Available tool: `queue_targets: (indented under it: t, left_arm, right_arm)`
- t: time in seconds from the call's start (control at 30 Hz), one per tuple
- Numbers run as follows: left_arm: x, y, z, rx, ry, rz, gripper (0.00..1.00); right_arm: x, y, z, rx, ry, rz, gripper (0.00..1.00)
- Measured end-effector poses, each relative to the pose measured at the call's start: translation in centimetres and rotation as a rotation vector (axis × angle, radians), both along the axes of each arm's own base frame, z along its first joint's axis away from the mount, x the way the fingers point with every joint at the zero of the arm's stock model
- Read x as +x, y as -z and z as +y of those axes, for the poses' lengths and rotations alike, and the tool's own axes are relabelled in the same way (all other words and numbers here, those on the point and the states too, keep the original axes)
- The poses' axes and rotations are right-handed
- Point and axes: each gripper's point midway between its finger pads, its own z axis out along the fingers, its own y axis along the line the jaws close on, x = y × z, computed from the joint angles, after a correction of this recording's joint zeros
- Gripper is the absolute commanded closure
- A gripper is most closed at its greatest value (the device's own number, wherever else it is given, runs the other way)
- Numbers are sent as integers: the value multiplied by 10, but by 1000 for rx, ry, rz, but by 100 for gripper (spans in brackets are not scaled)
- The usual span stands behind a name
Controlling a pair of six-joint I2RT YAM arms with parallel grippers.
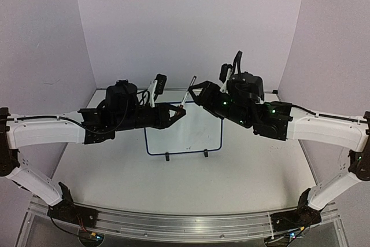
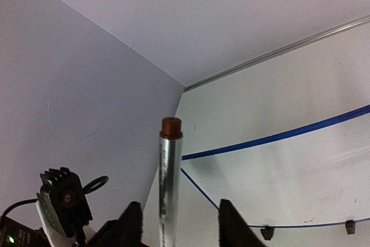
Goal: Write a sentence on the whiteboard
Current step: Pass from the right arm to the left, then open the whiteboard marker from the pen cap.
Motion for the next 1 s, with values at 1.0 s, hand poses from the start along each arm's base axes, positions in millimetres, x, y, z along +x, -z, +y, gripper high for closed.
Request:
queue_targets:
  t: [1.0]
  left_arm:
    - [-77, -3, 34, 136, 574, -16, 100]
  right_arm:
    - [-79, 17, 7, -155, -900, 254, 36]
